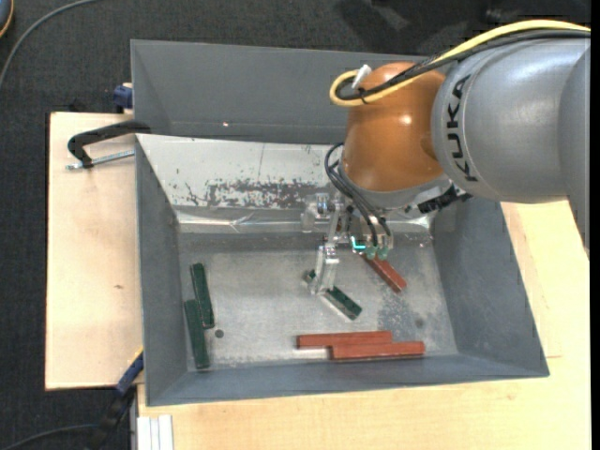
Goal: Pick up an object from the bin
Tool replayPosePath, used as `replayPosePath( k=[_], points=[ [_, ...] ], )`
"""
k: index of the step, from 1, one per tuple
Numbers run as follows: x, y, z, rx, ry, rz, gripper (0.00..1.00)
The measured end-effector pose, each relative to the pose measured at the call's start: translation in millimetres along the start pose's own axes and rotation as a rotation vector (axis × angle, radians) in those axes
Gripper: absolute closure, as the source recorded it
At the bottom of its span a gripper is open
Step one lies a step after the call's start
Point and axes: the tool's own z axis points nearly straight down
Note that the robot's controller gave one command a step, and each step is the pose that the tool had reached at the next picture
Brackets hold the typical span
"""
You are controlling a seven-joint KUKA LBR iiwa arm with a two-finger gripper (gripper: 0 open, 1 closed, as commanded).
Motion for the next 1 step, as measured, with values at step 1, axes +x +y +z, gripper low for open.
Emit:
replayPosePath(
  k=[1],
  points=[
    [62.1, -70.1, 16.7, 0.003, -0.004, -0.202, 0.0]
  ],
)
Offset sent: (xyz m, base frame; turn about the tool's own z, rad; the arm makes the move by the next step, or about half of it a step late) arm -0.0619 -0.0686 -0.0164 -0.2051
